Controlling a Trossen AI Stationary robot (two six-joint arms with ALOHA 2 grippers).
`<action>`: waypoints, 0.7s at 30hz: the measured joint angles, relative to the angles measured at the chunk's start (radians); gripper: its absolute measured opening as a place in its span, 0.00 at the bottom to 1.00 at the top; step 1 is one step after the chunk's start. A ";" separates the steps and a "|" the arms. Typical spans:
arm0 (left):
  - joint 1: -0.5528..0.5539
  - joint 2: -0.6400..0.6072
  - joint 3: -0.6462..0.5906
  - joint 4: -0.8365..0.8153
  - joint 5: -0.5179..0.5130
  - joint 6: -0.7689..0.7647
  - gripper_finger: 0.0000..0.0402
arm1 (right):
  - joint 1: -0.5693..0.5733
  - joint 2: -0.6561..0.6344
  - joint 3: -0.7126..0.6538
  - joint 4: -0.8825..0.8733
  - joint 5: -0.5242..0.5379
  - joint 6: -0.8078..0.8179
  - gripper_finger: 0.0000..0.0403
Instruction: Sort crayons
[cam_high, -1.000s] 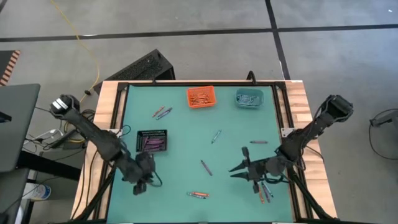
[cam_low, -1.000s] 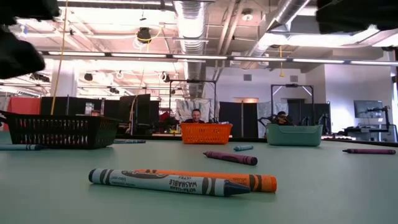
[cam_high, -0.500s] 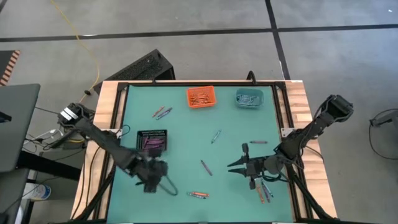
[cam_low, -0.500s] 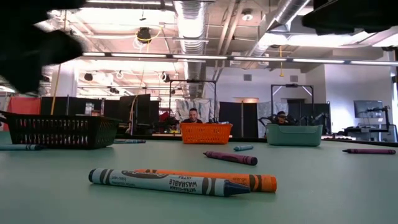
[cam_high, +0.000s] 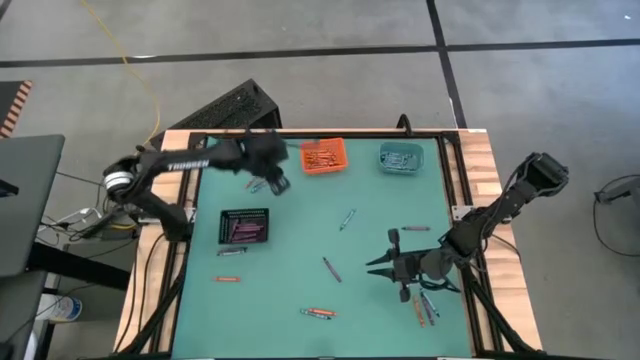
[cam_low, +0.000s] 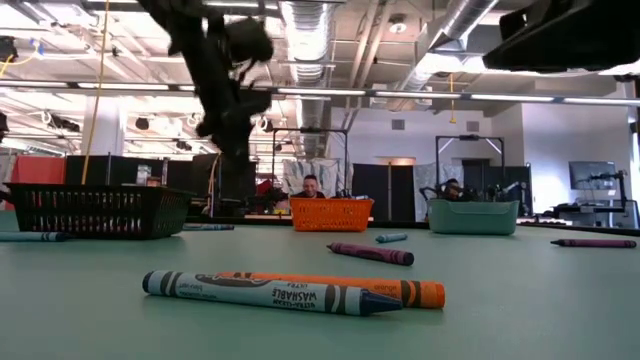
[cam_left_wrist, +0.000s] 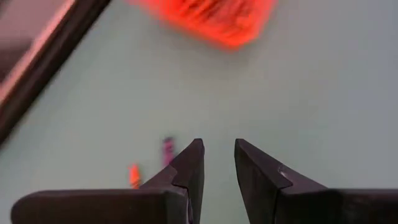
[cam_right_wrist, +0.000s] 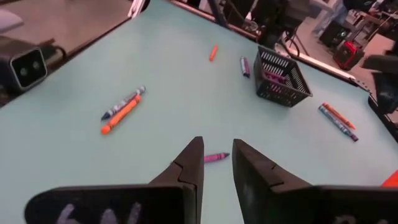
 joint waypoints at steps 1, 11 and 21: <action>0.055 0.013 0.000 -0.007 0.041 -0.002 0.19 | 0.000 0.000 0.000 -0.007 0.000 -0.001 0.21; 0.191 0.227 0.011 0.042 0.173 0.102 0.19 | -0.034 0.000 0.000 -0.079 0.003 -0.007 0.21; 0.188 0.259 0.020 0.034 0.091 0.141 0.19 | -0.062 0.000 0.000 -0.088 0.000 0.019 0.21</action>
